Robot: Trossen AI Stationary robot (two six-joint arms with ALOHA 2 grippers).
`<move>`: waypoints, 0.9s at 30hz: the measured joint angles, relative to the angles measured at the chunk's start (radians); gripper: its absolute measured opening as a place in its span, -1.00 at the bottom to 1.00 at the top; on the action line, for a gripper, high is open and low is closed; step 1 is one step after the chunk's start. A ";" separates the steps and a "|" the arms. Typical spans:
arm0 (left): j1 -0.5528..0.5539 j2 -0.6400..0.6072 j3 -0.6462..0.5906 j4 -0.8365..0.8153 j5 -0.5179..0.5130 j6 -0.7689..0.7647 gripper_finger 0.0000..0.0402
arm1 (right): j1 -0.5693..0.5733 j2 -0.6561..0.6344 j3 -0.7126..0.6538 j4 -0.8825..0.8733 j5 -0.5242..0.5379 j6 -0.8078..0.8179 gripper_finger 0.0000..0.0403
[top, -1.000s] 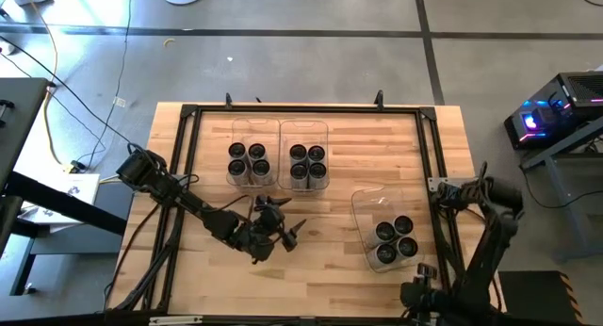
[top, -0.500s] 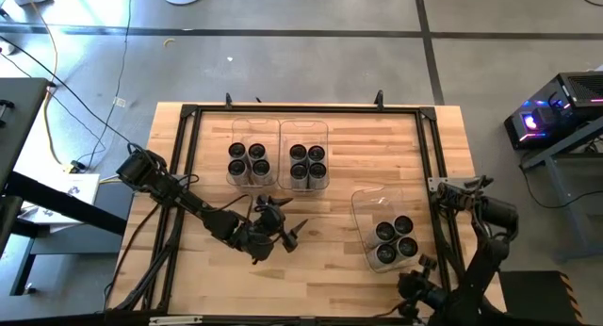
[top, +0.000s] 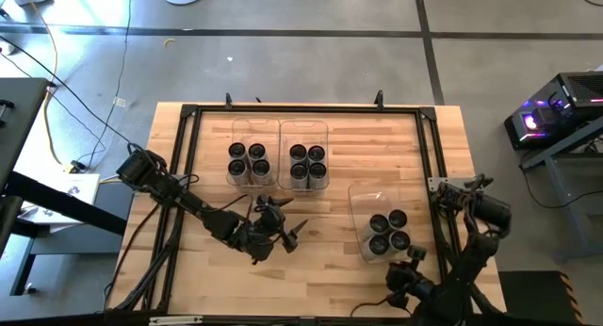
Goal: Sort soda cans
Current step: Move the bottom transparent bin to the top right of the table
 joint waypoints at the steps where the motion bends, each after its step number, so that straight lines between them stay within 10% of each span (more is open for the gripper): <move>1: 0.000 0.000 0.000 0.000 0.000 0.000 0.85 | -0.009 0.000 0.000 -0.004 0.004 -0.014 -1.00; 27: -0.006 0.000 0.000 -0.002 0.000 0.000 0.85 | -0.175 0.000 -0.166 0.034 0.130 -0.209 -1.00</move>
